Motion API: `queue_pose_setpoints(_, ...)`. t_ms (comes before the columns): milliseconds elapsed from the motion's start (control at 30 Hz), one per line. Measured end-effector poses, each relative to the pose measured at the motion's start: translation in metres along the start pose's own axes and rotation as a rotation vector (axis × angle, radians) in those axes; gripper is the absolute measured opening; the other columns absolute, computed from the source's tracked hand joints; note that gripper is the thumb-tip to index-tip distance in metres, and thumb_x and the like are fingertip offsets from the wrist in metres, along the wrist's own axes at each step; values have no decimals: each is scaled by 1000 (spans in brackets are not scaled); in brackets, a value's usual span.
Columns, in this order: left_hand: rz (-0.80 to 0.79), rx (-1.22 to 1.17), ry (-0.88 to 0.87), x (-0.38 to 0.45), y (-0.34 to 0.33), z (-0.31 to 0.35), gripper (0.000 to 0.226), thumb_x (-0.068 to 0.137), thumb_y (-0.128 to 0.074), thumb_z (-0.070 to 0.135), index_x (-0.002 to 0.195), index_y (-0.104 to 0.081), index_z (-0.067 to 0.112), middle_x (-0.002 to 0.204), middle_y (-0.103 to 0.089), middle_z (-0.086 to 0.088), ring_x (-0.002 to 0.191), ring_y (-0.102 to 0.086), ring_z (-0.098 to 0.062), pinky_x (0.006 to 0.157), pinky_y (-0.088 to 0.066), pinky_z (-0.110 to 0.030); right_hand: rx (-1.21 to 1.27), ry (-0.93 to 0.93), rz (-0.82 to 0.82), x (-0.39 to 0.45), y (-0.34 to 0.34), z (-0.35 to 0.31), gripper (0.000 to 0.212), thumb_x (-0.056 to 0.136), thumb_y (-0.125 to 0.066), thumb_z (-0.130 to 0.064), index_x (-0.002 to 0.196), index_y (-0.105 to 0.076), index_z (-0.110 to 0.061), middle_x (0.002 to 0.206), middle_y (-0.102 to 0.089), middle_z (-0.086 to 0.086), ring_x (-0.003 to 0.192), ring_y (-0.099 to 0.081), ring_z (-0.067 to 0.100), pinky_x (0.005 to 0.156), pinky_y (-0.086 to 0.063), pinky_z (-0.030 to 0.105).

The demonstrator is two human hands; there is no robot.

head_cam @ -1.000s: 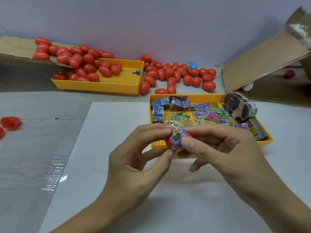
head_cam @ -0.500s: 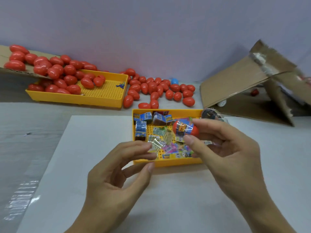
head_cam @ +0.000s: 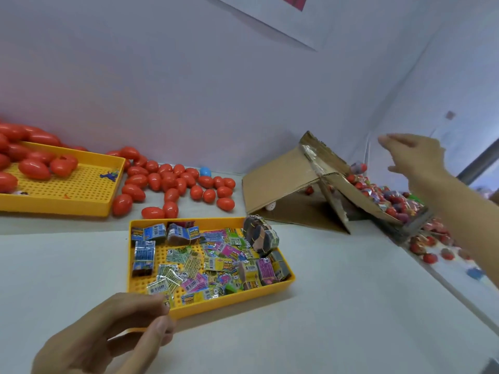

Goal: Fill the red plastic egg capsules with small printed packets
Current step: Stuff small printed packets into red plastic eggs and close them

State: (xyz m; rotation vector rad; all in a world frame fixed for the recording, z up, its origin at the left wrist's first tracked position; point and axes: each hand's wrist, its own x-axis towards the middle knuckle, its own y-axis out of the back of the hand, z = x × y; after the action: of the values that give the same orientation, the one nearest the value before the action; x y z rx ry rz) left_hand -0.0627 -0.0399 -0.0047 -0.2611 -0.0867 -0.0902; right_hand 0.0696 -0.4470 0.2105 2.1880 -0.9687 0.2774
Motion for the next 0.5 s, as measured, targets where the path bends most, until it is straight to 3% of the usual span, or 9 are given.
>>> queue_pose_setpoints(67,-11,-22,-67,2,-1,6,29,60,-91,-3,78,-82,17,83,-71,-26,62,-73,-28,55,-59,-34,231,-88,-7,-16,-6,-10,24,92,-65,-31,110,-68,-15,119,-67,5,100,-66,15,74,-57,29)
queue_pose_setpoints(133,-41,20,-45,2,-2,11,54,32,-98,40,80,-81,21,77,-71,-25,62,-73,-29,53,-59,-32,484,-152,-165,-60,-22,-22,12,93,-64,-23,94,-70,-12,98,-72,7,80,-71,13,59,-55,24)
queue_pose_setpoints(167,-39,45,-64,1,-4,10,56,33,-98,45,81,-81,22,76,-71,-23,63,-73,-30,53,-59,-30,595,-178,-270,-89,-31,-24,11,92,-64,-21,90,-70,-12,91,-73,8,73,-71,13,55,-54,22)
queue_pose_setpoints(233,43,155,-202,-1,-7,10,30,57,-91,25,84,-80,23,72,-72,-17,63,-73,-30,53,-59,-30,796,-231,-483,-146,-53,-27,13,87,-65,-22,88,-71,-10,83,-73,9,67,-69,15,50,-52,22)
queue_pose_setpoints(300,134,226,-317,-5,-12,7,23,65,-76,7,81,-78,23,69,-72,-10,61,-73,-27,53,-59,-30,959,-288,-688,-202,-76,-31,18,79,-70,-25,85,-73,-8,80,-71,12,65,-67,16,48,-51,24)
queue_pose_setpoints(400,151,177,-357,-8,-13,5,14,81,-80,10,80,-76,24,70,-71,-7,60,-72,-26,55,-59,-30,1063,-328,-873,-273,-108,-39,17,71,-79,-19,82,-76,-7,77,-68,16,60,-64,19,44,-48,25)
queue_pose_setpoints(500,164,177,-415,-9,-9,8,8,79,-72,20,85,-77,25,73,-71,-4,60,-72,-24,54,-59,-30,1134,-343,-873,-310,-128,-39,25,63,-79,-25,75,-75,-3,67,-64,17,48,-56,20,35,-39,24)
